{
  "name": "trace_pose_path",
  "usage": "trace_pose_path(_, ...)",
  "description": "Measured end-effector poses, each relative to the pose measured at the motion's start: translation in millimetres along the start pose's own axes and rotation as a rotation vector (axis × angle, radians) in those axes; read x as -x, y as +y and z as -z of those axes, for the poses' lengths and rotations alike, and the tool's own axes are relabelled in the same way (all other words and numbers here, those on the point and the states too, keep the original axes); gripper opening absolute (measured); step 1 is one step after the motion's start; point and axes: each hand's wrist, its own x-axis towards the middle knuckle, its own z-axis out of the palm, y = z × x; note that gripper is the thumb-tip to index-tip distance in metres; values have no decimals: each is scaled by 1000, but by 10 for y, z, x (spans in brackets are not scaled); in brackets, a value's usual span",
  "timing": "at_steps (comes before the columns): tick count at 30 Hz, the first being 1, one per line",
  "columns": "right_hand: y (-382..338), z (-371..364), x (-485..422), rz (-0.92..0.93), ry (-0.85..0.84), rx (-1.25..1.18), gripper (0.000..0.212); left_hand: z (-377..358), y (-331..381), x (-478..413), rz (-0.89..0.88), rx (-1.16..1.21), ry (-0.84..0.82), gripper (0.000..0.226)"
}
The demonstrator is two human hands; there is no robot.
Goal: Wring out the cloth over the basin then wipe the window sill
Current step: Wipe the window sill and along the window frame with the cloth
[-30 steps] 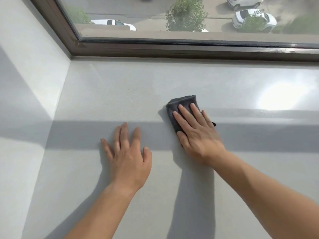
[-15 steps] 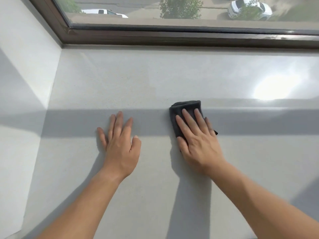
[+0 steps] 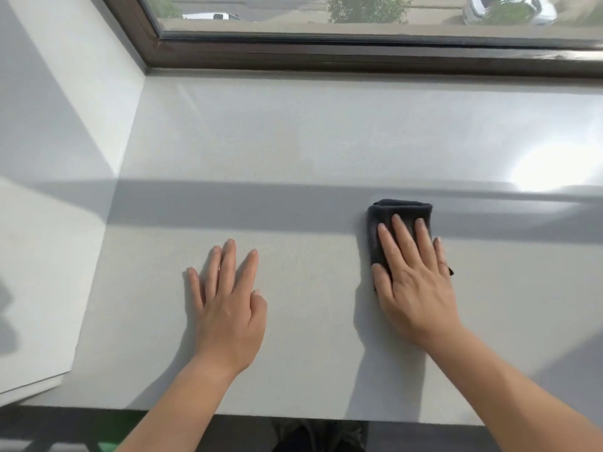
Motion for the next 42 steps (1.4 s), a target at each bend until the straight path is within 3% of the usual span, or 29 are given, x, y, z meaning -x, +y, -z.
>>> trace_pose_path(2, 133, 60, -65, -214, 7, -57, 67, 9, 15, -22, 1, -13, -25, 66)
trace_pose_path(4, -178, 18, -21, -258, 36, -73, 69, 9, 38, -30, 6, -25, -39, 67)
trace_pose_path(8, -1035, -222, 598, 253, -4, -84, 64, -19, 5, -65, 23, 50, -34, 68)
trace_pose_path(11, -862, -287, 783, 392, -17, -57, 61, -64, -23, -4, 19, 52, -52, 69)
trace_pose_path(13, -480, -269, 698, 294, 15, -7, 61, -52, -21, 24, 23, 41, -78, 70)
trace_pose_path(15, -132, -220, 571, 46, 56, -2, 64, -41, -23, 27, 21, 35, -100, 70)
trace_pose_path(17, -200, -207, 597, -178, 74, -61, 65, -35, -28, 25, 24, 39, -112, 70)
trace_pose_path(18, -411, -240, 686, -206, 88, -76, 66, -31, -29, 21, 25, 42, -119, 70)
trace_pose_path(22, -1420, -428, 1385, 202, 41, -112, 67, -4, -50, 10, 24, 97, -132, 66)
trace_pose_path(25, -1359, -466, 1516, 291, 32, -105, 64, -8, -110, 33, -8, 114, -130, 60)
trace_pose_path(27, -1004, -443, 1509, 223, 42, -63, 63, -31, -156, 91, -45, 37, -126, 57)
trace_pose_path(30, -349, -310, 1384, -120, 49, -83, 65, -46, -166, 109, -56, -30, -133, 59)
trace_pose_path(33, -443, -302, 1382, -320, 112, -100, 66, -56, -95, 92, -20, -47, -133, 60)
trace_pose_path(36, -879, -409, 1586, -44, 85, -67, 68, -53, 2, 104, 26, -27, -124, 58)
trace_pose_path(39, -698, -371, 1630, 177, 46, -66, 66, -34, 101, 78, 61, -11, -101, 55)
trace_pose_path(42, -130, -312, 1479, 93, 55, -27, 65, -70, 225, 46, 43, 30, -35, 50)
